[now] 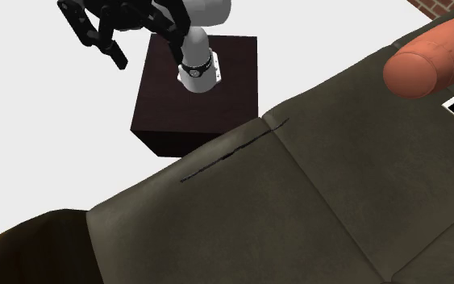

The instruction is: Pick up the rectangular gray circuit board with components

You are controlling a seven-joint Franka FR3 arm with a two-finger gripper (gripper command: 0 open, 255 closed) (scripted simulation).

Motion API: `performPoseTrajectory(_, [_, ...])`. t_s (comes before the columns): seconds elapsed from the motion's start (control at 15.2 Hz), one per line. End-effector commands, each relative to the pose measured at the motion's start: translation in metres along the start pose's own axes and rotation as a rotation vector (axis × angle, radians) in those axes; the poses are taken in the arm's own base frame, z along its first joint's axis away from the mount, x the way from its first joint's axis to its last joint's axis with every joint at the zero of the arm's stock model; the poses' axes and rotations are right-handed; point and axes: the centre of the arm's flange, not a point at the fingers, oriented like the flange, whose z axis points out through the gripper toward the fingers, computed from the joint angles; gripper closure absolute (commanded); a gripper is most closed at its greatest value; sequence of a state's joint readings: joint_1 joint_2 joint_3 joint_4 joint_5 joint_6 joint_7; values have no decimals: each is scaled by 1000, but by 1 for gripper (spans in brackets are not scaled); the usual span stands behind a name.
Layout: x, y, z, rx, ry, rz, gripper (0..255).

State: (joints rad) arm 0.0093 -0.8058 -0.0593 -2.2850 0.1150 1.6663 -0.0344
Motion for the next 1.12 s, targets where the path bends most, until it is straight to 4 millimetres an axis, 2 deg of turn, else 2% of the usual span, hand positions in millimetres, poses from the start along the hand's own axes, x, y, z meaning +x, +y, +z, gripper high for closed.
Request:
performPoseTrajectory(0.0, [0, 0, 0, 0, 0, 0, 0])
performPoseTrajectory(1.06, [-24, -77, 203, -166, -64, 488, 0])
